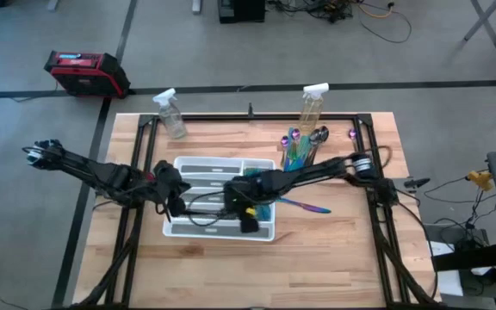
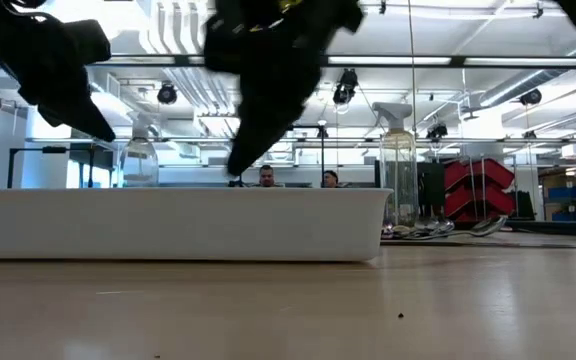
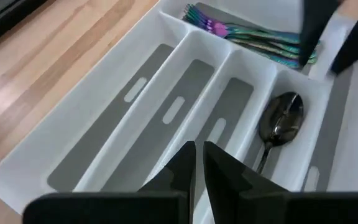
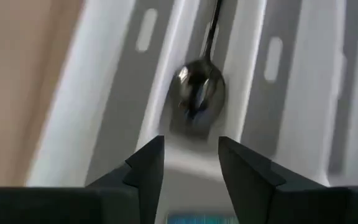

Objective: Sort silverware
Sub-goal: Put the black spoon with the other black spoon on the silverware tray

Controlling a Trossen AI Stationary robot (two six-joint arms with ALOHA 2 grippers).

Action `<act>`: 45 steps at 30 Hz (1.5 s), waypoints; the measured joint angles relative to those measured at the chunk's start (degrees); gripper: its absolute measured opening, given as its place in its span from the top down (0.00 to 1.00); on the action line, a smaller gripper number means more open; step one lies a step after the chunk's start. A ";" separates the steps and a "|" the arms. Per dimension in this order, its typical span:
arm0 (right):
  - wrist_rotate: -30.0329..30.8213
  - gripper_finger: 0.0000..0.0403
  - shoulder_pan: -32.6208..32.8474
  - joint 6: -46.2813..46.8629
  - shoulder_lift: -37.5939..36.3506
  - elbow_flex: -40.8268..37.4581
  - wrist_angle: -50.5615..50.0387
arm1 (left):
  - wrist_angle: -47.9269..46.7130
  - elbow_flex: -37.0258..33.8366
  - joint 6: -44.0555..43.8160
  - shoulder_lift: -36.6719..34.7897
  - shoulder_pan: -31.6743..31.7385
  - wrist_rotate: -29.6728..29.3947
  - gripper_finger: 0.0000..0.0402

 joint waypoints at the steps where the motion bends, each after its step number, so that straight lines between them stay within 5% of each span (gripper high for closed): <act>1: 0.02 0.64 -0.28 -0.52 -2.85 -2.71 0.19 | 0.87 -0.20 0.08 0.29 0.00 -1.01 0.96; 6: 4.97 0.65 -1.35 -0.47 -16.87 -17.49 0.60 | 9.60 -2.74 6.18 1.95 0.07 -6.48 0.96; 13: 13.13 0.70 -3.63 0.63 -33.32 -37.38 4.63 | 39.80 -8.92 20.67 6.06 1.94 -6.67 0.96; 18: 16.42 0.74 -11.26 -1.73 -39.96 -47.31 5.70 | 49.26 -9.47 26.82 10.32 8.37 -6.22 0.96; 27: 8.72 0.75 -26.89 -11.44 -40.25 -52.18 -2.15 | 58.13 -9.49 27.58 21.23 19.89 2.42 0.96; 38: 8.68 0.59 -28.08 -22.27 -39.02 -53.17 -3.73 | 62.57 -9.47 28.45 28.06 22.39 2.91 0.96; 45: 8.34 0.59 -28.49 -22.61 -35.22 -53.23 -3.58 | 62.92 -9.47 29.86 30.45 22.73 3.76 0.96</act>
